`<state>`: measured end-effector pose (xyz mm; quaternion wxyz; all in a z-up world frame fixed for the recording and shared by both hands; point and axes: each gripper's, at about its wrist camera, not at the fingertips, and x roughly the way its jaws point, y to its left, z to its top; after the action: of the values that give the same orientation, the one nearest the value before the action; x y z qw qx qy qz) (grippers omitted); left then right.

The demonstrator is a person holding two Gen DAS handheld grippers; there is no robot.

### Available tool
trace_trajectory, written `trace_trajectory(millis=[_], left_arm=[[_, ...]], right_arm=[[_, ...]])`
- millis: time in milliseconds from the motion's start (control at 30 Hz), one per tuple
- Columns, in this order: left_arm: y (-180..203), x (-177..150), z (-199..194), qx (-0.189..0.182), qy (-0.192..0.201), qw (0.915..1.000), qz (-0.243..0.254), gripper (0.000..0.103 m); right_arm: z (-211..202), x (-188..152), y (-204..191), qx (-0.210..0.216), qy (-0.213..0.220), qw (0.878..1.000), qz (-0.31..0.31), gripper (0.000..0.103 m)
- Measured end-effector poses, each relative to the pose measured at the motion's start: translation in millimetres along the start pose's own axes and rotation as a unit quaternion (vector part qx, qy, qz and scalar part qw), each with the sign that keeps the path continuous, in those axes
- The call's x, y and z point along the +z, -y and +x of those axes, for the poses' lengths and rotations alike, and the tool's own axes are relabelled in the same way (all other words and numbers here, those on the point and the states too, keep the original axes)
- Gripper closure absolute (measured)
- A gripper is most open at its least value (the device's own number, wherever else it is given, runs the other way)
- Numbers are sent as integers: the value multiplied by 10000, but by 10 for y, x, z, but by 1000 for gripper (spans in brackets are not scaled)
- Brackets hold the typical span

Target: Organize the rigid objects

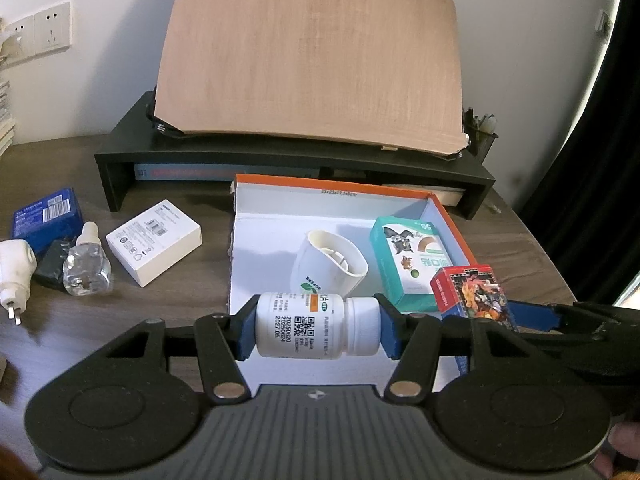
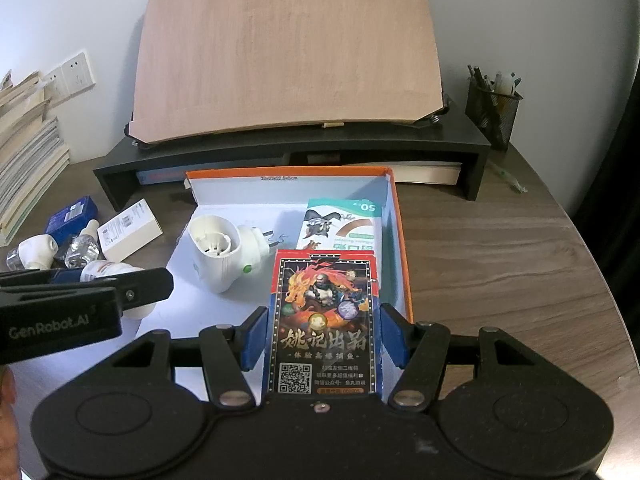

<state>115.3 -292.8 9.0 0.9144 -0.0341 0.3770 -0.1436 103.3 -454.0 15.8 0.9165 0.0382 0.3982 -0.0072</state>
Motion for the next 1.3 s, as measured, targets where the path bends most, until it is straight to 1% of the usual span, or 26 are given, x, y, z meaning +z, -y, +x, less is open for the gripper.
trace_trajectory(millis=[633, 1300], left_arm=[[-153, -47, -22, 78, -6, 9998, -203, 45], [-188, -54, 54, 17, -83, 9997, -248, 45]], right_arm=[[81, -12, -135, 51, -118, 9998, -149, 32], [180, -10, -141, 5, -269, 9995, -177, 32]])
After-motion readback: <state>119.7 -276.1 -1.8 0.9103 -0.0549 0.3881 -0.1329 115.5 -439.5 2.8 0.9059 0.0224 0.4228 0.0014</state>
